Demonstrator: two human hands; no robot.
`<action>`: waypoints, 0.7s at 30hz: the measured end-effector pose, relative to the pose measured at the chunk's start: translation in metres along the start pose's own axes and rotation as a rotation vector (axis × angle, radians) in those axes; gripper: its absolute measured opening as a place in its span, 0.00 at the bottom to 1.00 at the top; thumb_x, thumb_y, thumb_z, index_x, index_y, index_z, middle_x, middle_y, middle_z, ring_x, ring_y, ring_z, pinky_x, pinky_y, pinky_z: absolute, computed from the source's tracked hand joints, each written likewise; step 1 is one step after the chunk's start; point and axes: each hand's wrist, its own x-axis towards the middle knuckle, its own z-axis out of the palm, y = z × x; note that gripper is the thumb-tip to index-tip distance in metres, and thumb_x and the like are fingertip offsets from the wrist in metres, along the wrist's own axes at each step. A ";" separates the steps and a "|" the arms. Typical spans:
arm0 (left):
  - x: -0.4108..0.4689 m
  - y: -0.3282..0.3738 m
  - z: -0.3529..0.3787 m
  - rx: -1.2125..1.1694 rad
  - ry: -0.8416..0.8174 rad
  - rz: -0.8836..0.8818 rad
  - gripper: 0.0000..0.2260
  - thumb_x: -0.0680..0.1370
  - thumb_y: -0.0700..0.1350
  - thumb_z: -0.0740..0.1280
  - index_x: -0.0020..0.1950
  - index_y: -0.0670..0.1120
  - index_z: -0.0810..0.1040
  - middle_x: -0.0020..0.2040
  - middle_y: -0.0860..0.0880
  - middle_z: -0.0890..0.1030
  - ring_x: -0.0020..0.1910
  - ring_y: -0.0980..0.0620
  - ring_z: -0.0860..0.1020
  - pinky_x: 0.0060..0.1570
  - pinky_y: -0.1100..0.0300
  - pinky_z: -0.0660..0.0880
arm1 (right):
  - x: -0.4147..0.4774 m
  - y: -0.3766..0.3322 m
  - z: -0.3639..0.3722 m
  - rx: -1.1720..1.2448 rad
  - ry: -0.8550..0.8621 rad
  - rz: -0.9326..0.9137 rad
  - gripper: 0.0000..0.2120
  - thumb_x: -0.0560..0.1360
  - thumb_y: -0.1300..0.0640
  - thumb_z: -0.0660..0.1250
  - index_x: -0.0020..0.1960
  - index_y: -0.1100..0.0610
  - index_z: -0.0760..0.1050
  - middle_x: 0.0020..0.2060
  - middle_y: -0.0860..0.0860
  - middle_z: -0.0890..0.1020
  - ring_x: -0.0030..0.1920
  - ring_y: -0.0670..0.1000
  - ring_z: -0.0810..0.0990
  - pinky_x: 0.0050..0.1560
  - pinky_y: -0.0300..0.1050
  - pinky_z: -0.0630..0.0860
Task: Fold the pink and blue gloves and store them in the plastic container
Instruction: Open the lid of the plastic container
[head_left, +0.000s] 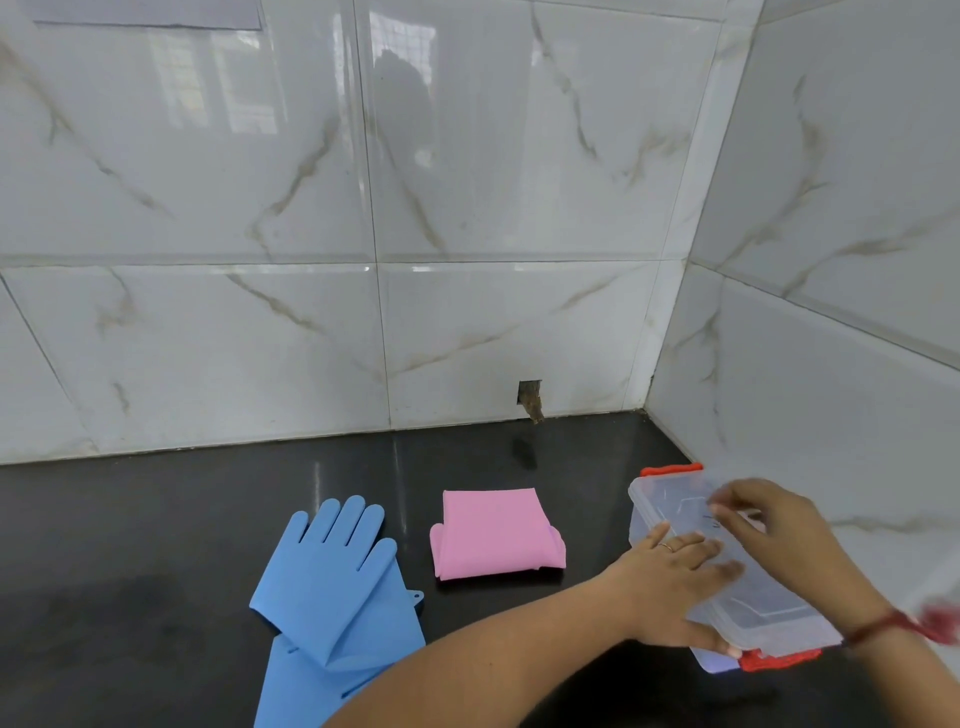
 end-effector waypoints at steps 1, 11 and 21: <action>0.000 0.000 -0.001 -0.003 0.009 0.001 0.34 0.78 0.57 0.63 0.79 0.47 0.53 0.79 0.42 0.53 0.78 0.43 0.48 0.72 0.45 0.36 | 0.011 0.001 0.012 -0.033 -0.005 0.028 0.05 0.75 0.61 0.67 0.49 0.55 0.79 0.47 0.52 0.83 0.48 0.50 0.80 0.52 0.41 0.74; -0.004 0.002 -0.004 -0.063 0.035 0.033 0.33 0.78 0.53 0.66 0.77 0.44 0.57 0.78 0.41 0.57 0.77 0.42 0.51 0.73 0.41 0.38 | 0.049 0.014 0.057 -0.195 -0.037 0.055 0.14 0.79 0.61 0.60 0.62 0.61 0.75 0.62 0.56 0.78 0.60 0.56 0.77 0.64 0.48 0.71; -0.006 0.000 -0.003 -0.116 0.034 0.034 0.33 0.77 0.52 0.68 0.78 0.46 0.57 0.78 0.39 0.56 0.77 0.41 0.50 0.73 0.43 0.36 | 0.082 0.022 0.056 -0.278 -0.186 0.041 0.12 0.80 0.54 0.55 0.55 0.51 0.77 0.43 0.49 0.80 0.54 0.54 0.72 0.53 0.50 0.75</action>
